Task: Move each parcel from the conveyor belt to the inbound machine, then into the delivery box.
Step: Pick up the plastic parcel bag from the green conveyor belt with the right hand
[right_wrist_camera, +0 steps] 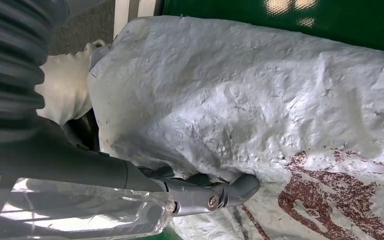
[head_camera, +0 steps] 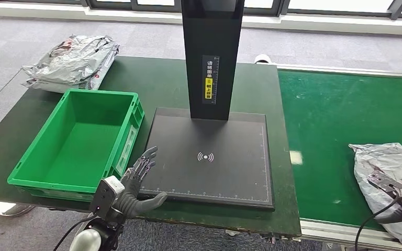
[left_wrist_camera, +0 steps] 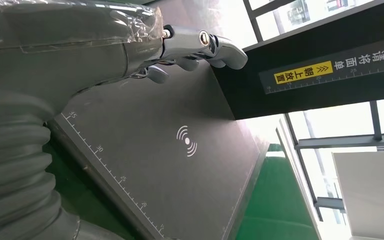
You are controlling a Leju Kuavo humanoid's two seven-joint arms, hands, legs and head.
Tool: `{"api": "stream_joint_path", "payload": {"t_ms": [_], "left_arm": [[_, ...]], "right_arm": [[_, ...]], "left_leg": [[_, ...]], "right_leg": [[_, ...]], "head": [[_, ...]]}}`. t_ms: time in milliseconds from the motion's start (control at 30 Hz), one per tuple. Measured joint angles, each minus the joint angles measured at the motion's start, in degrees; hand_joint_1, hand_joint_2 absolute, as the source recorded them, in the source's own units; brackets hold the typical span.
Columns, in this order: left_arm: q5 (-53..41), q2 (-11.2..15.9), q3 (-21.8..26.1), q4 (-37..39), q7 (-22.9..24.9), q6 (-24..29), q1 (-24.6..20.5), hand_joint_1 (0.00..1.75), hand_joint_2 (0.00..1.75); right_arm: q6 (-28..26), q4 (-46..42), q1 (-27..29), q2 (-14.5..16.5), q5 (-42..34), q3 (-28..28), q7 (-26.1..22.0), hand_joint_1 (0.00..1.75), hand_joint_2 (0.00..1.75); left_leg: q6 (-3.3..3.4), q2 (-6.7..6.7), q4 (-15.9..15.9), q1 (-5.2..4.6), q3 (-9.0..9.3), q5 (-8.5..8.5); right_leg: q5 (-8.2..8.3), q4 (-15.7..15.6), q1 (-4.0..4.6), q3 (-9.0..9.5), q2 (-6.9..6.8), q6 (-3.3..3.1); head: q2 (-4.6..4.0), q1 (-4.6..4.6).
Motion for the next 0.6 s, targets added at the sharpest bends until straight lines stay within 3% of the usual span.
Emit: {"api": "stream_joint_path", "payload": {"t_ms": [267, 400, 600], "left_arm": [[0.00, 0.02, 0.00, 0.00, 0.00, 0.00, 0.00, 0.00, 1.75], [0.00, 0.02, 0.00, 0.00, 0.00, -0.01, -0.01, 0.00, 1.75], [0.02, 0.02, 0.01, 0.01, 0.00, -0.02, -0.10, 0.00, 1.75]], "right_arm": [[0.19, 0.07, 0.00, 0.00, -0.10, 0.07, 0.02, 0.01, 1.75], [0.05, 0.30, 0.00, 0.02, -0.34, 0.71, 0.53, 1.69, 1.75], [-1.11, 0.78, -0.10, 0.32, -0.71, 1.22, 1.03, 1.75, 1.75]], "left_leg": [[0.00, 0.00, 0.01, -0.01, -0.01, 0.00], [0.00, 0.00, 0.01, -0.01, 0.00, 0.00], [0.01, -0.01, 0.01, -0.01, 0.00, 0.00]], "right_leg": [[0.00, 0.00, -0.01, 0.00, 0.00, 0.00], [0.00, 0.00, -0.01, 0.00, 0.00, 0.00], [0.00, 0.00, -0.01, 0.01, -0.01, 0.01]], "head": [[-0.02, 0.00], [0.00, 0.00], [-0.01, 0.00]]}}
